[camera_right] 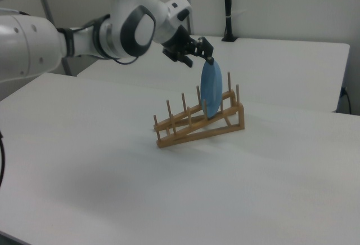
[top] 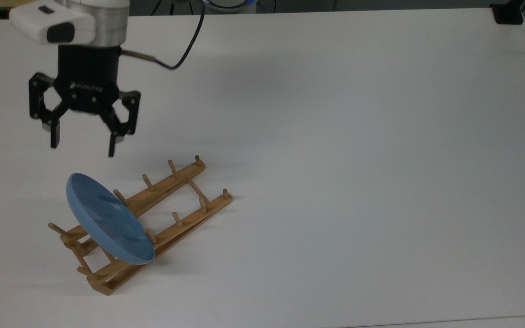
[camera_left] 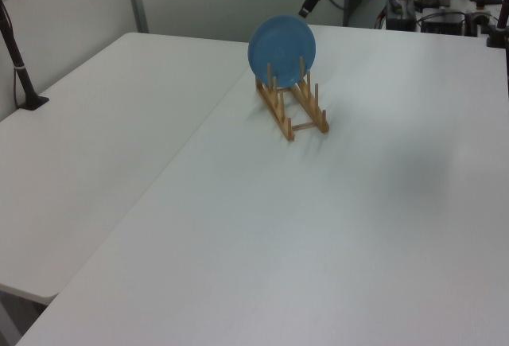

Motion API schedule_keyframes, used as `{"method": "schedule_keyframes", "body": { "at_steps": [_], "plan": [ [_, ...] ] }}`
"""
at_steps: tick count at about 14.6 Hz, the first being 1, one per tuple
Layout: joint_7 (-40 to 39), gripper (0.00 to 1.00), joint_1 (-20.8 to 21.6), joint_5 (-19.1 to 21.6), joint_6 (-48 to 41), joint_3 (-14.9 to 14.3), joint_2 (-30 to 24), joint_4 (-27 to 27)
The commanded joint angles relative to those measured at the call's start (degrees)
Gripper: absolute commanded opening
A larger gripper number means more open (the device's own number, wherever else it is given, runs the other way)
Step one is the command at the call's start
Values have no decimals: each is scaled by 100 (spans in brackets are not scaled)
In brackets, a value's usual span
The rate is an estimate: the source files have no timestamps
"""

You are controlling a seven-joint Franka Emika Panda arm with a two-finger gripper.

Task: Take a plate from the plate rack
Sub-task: 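Lower the gripper around the plate's rim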

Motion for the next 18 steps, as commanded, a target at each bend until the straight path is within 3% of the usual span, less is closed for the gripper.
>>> {"method": "schedule_keyframes", "body": {
  "at_steps": [1, 4, 6, 10, 18],
  "plan": [
    [-68, 69, -74, -288, 647, -17, 409, 221],
    [-33, 67, -92, -350, 885, -17, 594, 230],
    [-33, 61, -136, -359, 939, -17, 629, 221],
    [-33, 38, -153, -359, 948, -17, 700, 230],
    [-42, 26, -206, -474, 1070, -17, 700, 230]
  ]
}}
